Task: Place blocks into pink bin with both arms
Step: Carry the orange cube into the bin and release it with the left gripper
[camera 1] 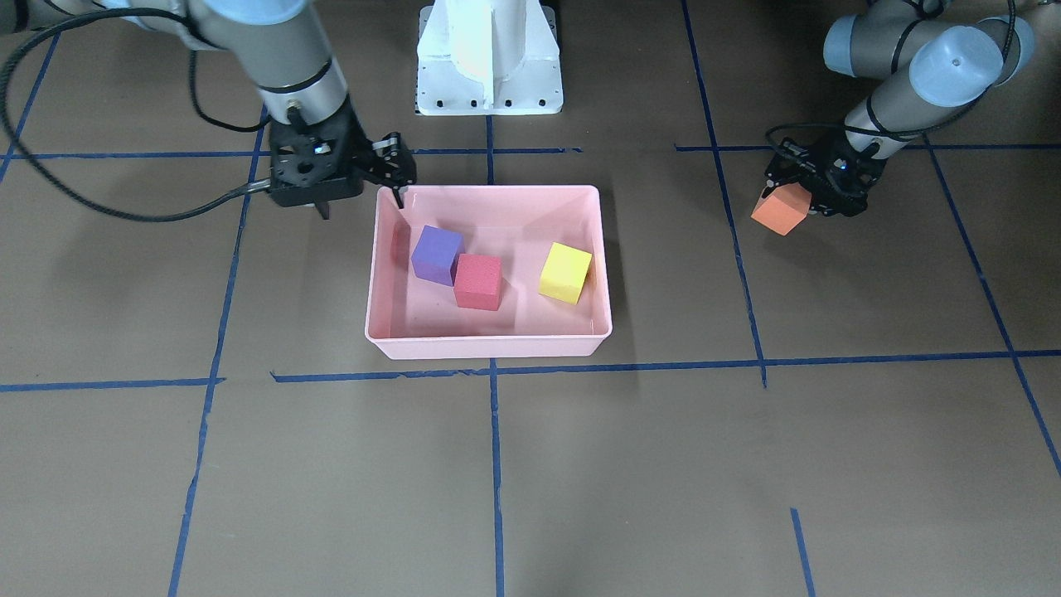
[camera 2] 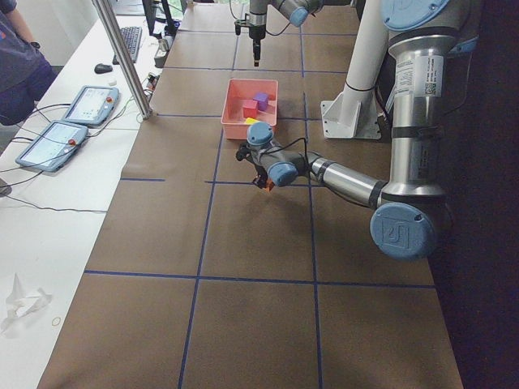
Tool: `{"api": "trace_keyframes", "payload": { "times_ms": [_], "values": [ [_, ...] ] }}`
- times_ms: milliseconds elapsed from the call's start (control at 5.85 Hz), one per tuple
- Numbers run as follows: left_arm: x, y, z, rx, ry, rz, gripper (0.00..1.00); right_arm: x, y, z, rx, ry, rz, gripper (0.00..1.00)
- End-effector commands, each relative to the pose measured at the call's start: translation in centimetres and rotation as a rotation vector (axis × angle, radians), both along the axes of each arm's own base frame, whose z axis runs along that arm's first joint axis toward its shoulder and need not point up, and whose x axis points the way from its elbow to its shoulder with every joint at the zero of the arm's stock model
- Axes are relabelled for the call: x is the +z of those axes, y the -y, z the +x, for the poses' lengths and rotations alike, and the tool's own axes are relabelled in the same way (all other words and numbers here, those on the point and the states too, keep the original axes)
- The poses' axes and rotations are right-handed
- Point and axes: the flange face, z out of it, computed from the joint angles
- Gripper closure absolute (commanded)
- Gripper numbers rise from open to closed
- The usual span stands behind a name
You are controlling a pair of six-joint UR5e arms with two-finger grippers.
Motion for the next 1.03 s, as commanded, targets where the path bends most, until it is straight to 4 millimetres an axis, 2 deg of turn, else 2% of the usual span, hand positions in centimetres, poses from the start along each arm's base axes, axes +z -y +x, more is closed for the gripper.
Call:
{"api": "trace_keyframes", "payload": {
  "times_ms": [0,171,342,513,684,855],
  "values": [
    [-13.2,4.6,4.3,-0.132,-0.008,-0.179,0.68,4.5,2.8,6.3,-0.071,-0.016,0.056,0.00],
    [-20.9,5.6,6.8,-0.168,0.026,-0.262,0.68,7.4,3.9,9.5,-0.111,-0.027,0.080,0.00],
    [-26.0,4.5,10.1,-0.210,0.066,-0.288,0.68,10.0,4.9,12.6,-0.132,-0.056,0.118,0.00],
    [-28.9,2.1,14.3,-0.252,0.072,-0.325,0.67,11.8,5.2,14.8,-0.151,-0.059,0.126,0.00],
    [-31.0,0.8,17.9,-0.271,0.082,-0.335,0.66,12.3,5.4,15.7,-0.157,-0.045,0.121,0.00],
    [-32.7,0.7,21.4,-0.303,0.104,-0.361,0.56,13.8,5.1,16.6,-0.178,-0.060,0.132,0.00]
  ]
}}
